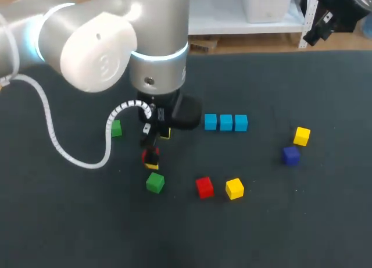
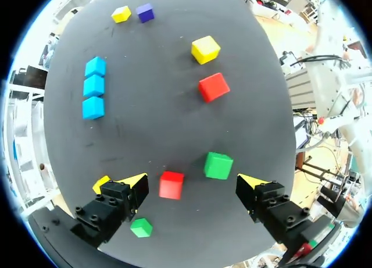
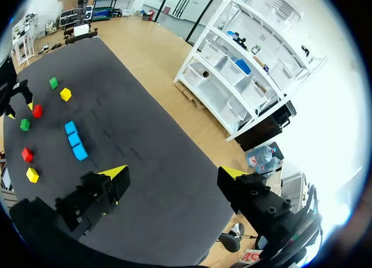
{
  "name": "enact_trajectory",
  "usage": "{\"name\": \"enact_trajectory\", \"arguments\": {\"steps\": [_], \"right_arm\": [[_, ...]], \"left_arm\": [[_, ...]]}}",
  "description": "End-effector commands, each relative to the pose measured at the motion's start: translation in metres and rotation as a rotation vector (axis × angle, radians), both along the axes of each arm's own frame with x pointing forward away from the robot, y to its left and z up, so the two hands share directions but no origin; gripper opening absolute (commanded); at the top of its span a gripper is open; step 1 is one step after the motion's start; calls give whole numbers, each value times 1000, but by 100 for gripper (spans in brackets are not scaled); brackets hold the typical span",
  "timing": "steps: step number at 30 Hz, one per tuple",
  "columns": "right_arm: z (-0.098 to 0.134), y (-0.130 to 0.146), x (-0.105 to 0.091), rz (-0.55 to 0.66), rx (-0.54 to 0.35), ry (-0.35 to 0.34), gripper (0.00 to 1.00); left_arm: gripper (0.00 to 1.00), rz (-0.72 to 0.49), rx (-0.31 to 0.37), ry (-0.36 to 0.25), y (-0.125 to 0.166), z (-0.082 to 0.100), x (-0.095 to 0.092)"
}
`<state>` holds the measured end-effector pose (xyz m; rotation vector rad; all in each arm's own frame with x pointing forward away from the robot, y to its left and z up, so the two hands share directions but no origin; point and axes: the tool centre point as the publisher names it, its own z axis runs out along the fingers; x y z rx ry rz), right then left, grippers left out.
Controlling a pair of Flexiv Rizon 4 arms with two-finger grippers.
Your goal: Place the blue cubes, place green cubes on the blue cubes, place the yellow cubes on the green cubes, then place the red cubes on the yellow cubes, and place purple cube on the red cubes.
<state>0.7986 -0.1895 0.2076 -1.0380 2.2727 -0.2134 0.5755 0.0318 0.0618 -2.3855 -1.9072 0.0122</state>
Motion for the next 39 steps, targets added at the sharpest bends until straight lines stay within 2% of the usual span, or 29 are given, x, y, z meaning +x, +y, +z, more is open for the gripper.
{"name": "enact_trajectory", "arguments": {"steps": [1, 13, 24, 29, 30, 32, 34, 35, 36, 39], "right_arm": [[-1, 0, -2, -4, -1, -8, 100], [-1, 0, -2, -4, -1, -8, 100], [-1, 0, -2, -4, -1, -8, 100], [-1, 0, -2, -4, -1, -8, 100], [-1, 0, -2, -4, -1, -8, 100], [-1, 0, -2, -4, -1, -8, 100], [-1, 0, -2, -4, -1, -8, 100], [-1, 0, -2, -4, -1, -8, 100], [-1, 0, -2, -4, -1, -8, 100], [-1, 0, -2, -4, -1, -8, 100]], "left_arm": [[100, 24, -12, -32, 5, -9, -16], [100, 29, -26, -25, 13, -42, -40], [100, 15, -29, -20, 13, -62, -40], [100, 7, -32, -22, 12, -64, -41], [89, 5, -33, -22, 11, -65, -40], [47, -1, -57, -8, 11, -65, -41], [22, -3, -52, -7, 10, -65, -40], [3, -4, -52, -7, 10, -65, -40], [0, -9, -60, -2, 10, -65, -40], [0, -13, -55, 0, 9, -65, -39]]}}
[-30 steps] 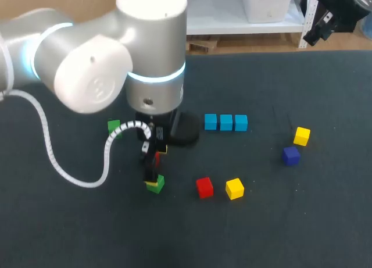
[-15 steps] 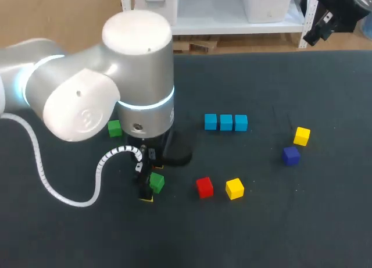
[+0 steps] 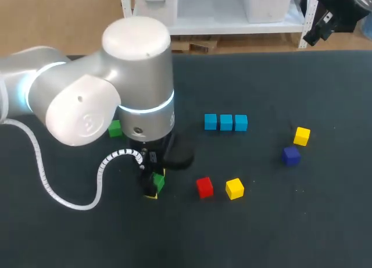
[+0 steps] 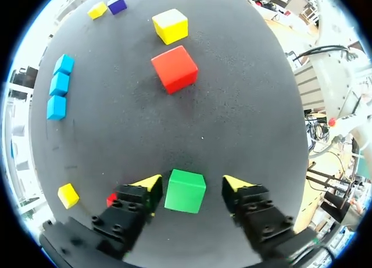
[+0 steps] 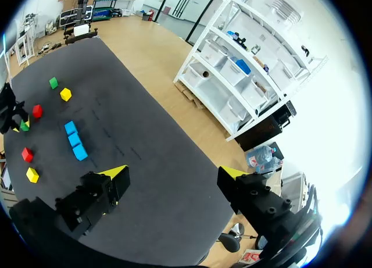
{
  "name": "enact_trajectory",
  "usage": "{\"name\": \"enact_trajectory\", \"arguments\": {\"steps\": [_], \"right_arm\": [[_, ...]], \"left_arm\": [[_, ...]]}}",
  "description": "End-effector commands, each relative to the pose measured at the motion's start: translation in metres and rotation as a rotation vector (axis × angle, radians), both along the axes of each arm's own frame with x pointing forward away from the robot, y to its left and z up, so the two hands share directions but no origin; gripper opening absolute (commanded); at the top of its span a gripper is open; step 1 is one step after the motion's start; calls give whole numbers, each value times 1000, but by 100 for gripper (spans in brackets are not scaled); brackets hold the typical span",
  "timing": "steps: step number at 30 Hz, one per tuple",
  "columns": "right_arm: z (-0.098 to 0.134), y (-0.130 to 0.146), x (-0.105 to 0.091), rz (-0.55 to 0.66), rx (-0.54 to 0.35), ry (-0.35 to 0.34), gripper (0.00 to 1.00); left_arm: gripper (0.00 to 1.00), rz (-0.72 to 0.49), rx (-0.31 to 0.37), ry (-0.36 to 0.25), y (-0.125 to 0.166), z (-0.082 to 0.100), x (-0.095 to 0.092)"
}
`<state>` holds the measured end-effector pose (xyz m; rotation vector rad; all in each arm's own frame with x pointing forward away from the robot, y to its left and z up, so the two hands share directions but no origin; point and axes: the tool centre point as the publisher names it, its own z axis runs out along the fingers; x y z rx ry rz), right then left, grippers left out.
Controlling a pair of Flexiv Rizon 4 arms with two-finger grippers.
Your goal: Place the blue cubes, place green cubes on the blue cubes, place the yellow cubes on the green cubes, then place the red cubes on the yellow cubes, and place purple cube on the red cubes.
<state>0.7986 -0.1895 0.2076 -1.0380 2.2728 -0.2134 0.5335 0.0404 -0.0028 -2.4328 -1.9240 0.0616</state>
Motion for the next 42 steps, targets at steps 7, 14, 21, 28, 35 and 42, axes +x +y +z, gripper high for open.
{"name": "enact_trajectory", "arguments": {"steps": [7, 14, 21, 28, 35, 42], "right_arm": [[-1, 0, -2, -4, -1, -8, 100], [-1, 0, -2, -4, -1, -8, 100], [-1, 0, -2, -4, -1, -8, 100], [-1, 0, -2, -4, -1, -8, 100], [-1, 0, -2, -4, -1, -8, 100], [-1, 0, -2, -4, -1, -8, 100]], "left_arm": [[0, -18, 21, 7, -4, 1, 6], [0, -44, 65, 9, -19, 15, 13], [0, -25, 131, 50, -37, 33, 36], [0, 16, 109, 29, -51, 54, 51], [0, 61, 102, 0, -67, 60, 72], [0, 117, 61, -23, -81, 66, 94]]}}
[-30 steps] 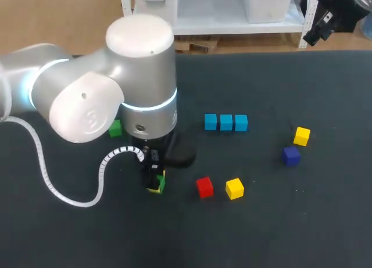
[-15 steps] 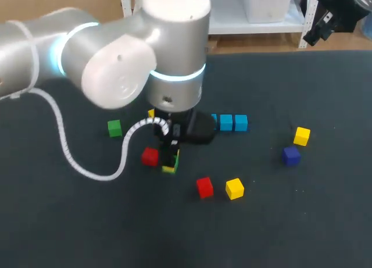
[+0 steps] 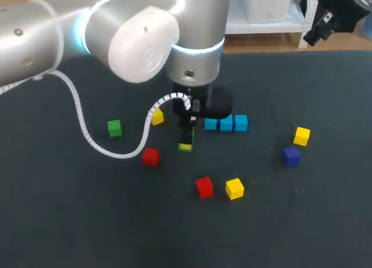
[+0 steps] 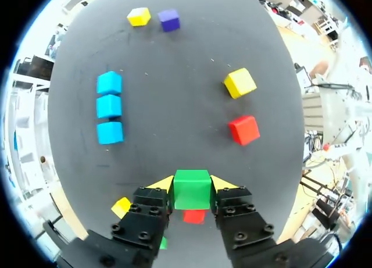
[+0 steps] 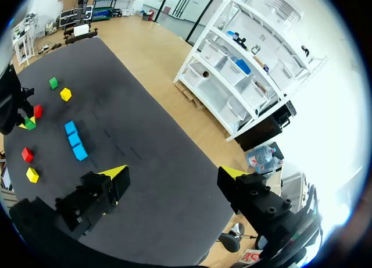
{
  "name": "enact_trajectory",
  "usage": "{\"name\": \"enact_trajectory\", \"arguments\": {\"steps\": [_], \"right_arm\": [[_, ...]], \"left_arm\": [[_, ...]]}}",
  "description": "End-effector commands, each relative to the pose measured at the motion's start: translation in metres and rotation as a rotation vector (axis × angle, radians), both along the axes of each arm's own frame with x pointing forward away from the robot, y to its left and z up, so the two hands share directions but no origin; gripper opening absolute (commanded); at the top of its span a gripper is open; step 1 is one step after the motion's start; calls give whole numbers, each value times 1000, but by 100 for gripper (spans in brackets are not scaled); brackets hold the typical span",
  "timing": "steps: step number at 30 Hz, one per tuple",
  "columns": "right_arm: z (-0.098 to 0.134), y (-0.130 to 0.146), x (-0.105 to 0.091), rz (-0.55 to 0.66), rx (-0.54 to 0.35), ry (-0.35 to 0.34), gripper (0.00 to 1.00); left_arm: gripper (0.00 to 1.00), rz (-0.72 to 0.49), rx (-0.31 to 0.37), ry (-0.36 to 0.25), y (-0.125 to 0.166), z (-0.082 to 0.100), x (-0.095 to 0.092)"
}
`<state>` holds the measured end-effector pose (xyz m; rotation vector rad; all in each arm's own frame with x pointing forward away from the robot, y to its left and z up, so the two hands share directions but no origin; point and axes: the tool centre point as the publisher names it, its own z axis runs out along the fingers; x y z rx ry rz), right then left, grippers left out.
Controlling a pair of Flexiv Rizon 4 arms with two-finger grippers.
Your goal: Place the blue cubes, place green cubes on the blue cubes, place the yellow cubes on the green cubes, then place the red cubes on the yellow cubes, and place purple cube on the red cubes.
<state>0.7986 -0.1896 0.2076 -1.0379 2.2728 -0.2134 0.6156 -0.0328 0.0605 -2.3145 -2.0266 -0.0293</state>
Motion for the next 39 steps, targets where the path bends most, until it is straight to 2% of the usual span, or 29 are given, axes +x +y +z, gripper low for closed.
{"name": "enact_trajectory", "arguments": {"steps": [1, 6, 16, 22, 39], "right_arm": [[-1, 0, -2, -4, -1, -8, 100], [-1, 0, -2, -4, -1, -8, 100], [-1, 0, -2, -4, -1, -8, 100], [-1, 0, -2, -4, -1, -8, 100], [-1, 0, -2, -4, -1, -8, 100]], "left_arm": [[0, 26, 2, -4, -11, 4, 14], [0, 58, -20, -6, -23, 8, 26], [0, 27, -12, 14, -50, -1, 49], [0, 67, -26, 25, -58, -2, 67], [0, 35, -29, 16, -59, 2, 68]]}}
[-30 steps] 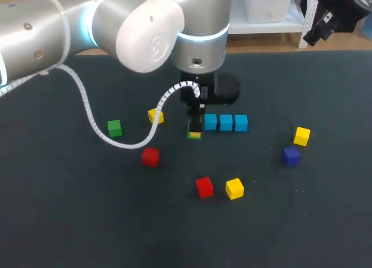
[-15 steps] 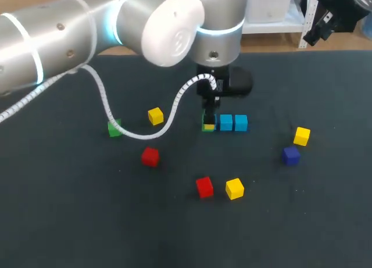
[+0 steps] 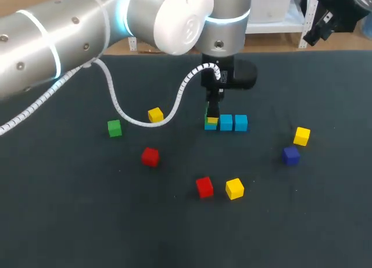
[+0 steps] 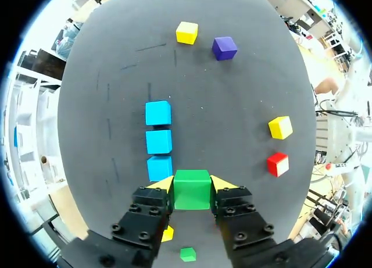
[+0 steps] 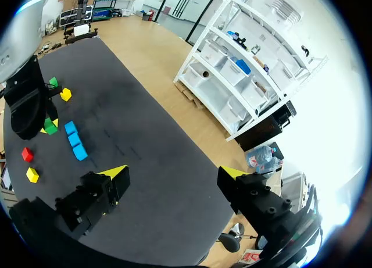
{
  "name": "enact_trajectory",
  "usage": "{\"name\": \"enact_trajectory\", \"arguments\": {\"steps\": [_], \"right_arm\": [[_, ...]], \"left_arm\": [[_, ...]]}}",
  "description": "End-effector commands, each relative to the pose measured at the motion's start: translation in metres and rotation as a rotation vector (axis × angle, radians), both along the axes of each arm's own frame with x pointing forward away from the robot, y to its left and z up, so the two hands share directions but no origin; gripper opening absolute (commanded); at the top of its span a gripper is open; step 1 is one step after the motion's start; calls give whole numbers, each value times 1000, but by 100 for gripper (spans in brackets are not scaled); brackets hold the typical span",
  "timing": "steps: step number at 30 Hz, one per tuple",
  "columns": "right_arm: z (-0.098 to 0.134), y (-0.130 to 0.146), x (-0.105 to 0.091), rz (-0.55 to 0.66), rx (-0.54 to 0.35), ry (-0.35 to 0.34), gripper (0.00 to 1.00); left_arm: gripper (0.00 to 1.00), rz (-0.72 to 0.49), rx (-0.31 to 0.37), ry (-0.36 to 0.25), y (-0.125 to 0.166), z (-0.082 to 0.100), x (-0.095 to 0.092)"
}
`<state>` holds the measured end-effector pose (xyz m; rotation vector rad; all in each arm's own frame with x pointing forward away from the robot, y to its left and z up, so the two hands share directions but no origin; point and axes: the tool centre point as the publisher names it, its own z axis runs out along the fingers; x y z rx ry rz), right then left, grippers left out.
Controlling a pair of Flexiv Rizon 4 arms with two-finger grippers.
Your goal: Place the blue cubes, place green cubes on the blue cubes, place the yellow cubes on the green cubes, then place the red cubes on the yellow cubes, and place purple cube on the red cubes.
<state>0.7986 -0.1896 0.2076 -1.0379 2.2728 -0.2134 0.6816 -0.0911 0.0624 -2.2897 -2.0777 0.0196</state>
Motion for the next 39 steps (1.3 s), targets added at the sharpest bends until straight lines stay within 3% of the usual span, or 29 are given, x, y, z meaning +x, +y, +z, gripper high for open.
{"name": "enact_trajectory", "arguments": {"steps": [1, 12, 23, 39], "right_arm": [[-1, 0, -2, -4, -1, -8, 100], [-1, 0, -2, -4, -1, -8, 100], [-1, 0, -2, -4, -1, -8, 100], [-1, 0, -2, -4, -1, -8, 100]], "left_arm": [[0, -1, 2, 4, 0, 0, 2], [0, -1, 2, 4, 0, 0, 2], [0, -49, -29, 6, -19, -8, 10], [0, 44, -40, 38, -18, -18, 27]]}}
